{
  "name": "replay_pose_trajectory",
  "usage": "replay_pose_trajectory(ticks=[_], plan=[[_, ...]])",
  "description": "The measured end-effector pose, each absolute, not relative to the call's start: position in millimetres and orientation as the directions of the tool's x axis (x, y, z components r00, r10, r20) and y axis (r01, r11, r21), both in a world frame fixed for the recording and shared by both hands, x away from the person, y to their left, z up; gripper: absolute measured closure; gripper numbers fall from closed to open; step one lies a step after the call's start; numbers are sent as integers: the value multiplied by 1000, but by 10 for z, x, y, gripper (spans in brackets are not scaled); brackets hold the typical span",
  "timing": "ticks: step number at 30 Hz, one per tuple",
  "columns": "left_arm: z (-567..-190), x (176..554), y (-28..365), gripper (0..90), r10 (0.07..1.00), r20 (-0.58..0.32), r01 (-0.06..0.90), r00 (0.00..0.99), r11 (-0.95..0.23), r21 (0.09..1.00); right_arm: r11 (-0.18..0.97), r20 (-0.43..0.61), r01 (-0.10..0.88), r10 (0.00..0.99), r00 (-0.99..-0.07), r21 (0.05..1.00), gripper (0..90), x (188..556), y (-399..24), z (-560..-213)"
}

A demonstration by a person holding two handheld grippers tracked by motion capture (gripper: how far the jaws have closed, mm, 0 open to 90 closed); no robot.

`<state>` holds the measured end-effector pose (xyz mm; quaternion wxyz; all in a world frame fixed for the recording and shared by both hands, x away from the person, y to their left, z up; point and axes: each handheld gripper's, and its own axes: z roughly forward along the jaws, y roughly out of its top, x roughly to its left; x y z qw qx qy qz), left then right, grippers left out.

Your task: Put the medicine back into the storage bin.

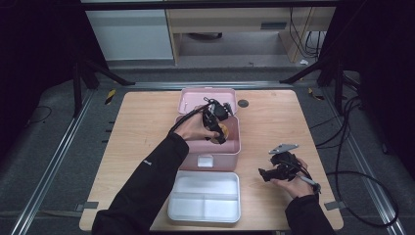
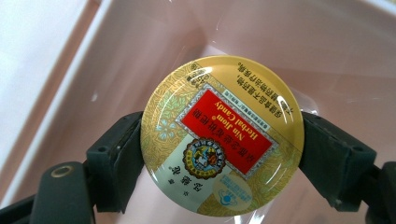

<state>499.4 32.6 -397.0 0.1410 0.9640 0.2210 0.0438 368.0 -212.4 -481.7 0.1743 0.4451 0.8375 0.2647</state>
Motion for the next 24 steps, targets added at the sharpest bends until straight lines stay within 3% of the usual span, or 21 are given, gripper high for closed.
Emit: replay_pose_trajectory(ticks=[13,24], plan=[[-3809,4964,457,169,458,30,420,888,-837,352,464,-59,652,838,-542,600,142,3679,-2123,-4807],[-3393,4642,826,228,469,70,383,881,-791,476,459,-66,629,836,-544,628,171,3654,-2122,-4715]])
